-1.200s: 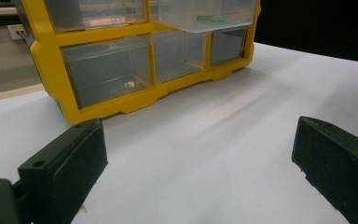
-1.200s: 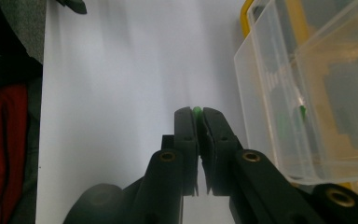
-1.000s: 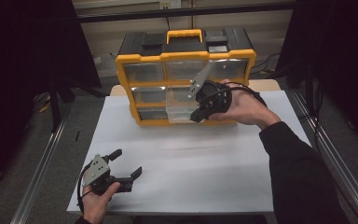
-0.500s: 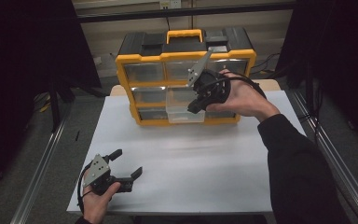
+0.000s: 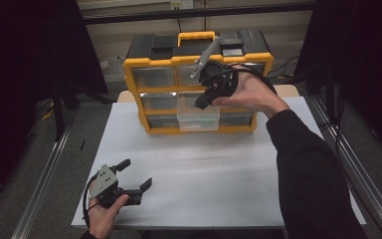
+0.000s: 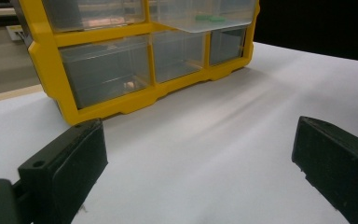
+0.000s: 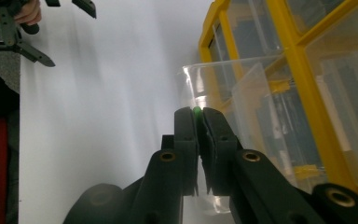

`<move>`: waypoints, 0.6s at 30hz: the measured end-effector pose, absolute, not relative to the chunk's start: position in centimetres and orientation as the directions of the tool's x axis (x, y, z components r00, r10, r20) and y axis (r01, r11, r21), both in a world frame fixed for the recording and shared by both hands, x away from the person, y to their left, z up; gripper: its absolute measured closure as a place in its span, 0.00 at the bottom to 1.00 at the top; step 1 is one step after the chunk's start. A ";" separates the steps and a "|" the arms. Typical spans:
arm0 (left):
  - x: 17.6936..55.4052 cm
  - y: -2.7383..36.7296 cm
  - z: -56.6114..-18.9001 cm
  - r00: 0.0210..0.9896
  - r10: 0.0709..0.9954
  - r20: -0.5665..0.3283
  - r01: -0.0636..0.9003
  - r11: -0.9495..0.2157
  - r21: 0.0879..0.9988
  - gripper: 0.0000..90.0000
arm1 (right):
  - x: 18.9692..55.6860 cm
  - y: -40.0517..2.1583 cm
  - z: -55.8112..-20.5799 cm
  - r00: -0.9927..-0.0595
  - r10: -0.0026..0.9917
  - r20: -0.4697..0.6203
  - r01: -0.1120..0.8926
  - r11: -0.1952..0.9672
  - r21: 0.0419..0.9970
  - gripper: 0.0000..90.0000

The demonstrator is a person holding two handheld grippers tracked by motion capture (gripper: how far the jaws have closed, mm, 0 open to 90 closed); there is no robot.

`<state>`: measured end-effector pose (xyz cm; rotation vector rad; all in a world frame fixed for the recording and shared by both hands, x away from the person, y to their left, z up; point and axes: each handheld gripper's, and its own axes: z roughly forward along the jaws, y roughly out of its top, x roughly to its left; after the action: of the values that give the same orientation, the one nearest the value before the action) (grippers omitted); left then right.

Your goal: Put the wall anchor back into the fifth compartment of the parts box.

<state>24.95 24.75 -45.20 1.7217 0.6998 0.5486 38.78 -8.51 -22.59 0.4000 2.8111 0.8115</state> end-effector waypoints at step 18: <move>24.9 24.7 -45.3 0.712 0.703 -0.002 0.175 -0.174 0.969 0.03 | 41.7 -7.2 -23.7 -0.931 0.351 -0.097 0.259 0.826 0.501 0.94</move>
<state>24.94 24.72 -45.25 1.7152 0.7058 0.5456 41.73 -7.19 -23.67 0.4756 2.8228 0.7359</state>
